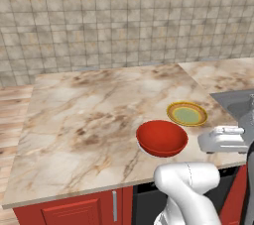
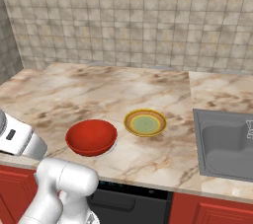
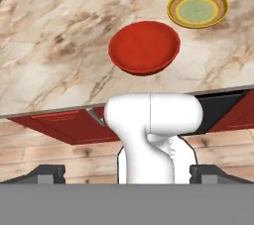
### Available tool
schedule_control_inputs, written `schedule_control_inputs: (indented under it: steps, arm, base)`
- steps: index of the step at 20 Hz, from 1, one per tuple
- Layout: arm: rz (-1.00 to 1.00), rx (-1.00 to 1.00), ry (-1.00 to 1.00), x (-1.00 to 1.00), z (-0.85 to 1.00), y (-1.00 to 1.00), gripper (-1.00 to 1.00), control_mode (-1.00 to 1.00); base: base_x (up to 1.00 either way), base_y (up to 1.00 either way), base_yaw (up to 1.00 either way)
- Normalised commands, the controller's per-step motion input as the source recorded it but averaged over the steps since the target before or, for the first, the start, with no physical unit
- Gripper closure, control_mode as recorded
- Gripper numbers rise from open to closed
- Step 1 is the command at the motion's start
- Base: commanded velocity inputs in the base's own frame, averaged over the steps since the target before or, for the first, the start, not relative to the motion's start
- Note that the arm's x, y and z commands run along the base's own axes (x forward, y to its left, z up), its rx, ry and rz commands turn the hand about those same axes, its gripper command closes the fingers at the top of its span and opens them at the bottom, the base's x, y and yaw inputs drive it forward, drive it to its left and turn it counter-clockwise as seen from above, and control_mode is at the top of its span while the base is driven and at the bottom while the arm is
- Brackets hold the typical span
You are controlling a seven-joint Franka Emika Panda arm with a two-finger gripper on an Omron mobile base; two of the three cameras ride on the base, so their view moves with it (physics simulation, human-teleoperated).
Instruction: Move the bowls from the cabinet to the plates on the dining table.
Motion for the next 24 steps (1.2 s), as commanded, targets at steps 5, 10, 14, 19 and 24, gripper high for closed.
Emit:
schedule_control_inputs:
  steps: [5,10,14,19,24]
  arm:
    - [0.14,-0.05,0.03,0.04,0.48,0.09,-1.00,-1.00]
    - [0.01,0.00,0.14,0.39,0.00,0.00,-1.00,-1.00]
    - [0.00,0.00,0.15,0.58,-0.01,0.00,-1.00,-1.00]
    - [0.00,0.00,0.04,0.07,0.00,0.00,-1.00,-1.00]
    - [0.00,0.00,0.00,0.00,0.00,0.00,-1.00,-1.00]
  base:
    - [0.00,0.00,0.00]
    - [0.00,0.00,0.00]
    - [0.00,0.00,0.00]
    - [0.00,0.00,0.00]
    - [0.00,0.00,0.00]
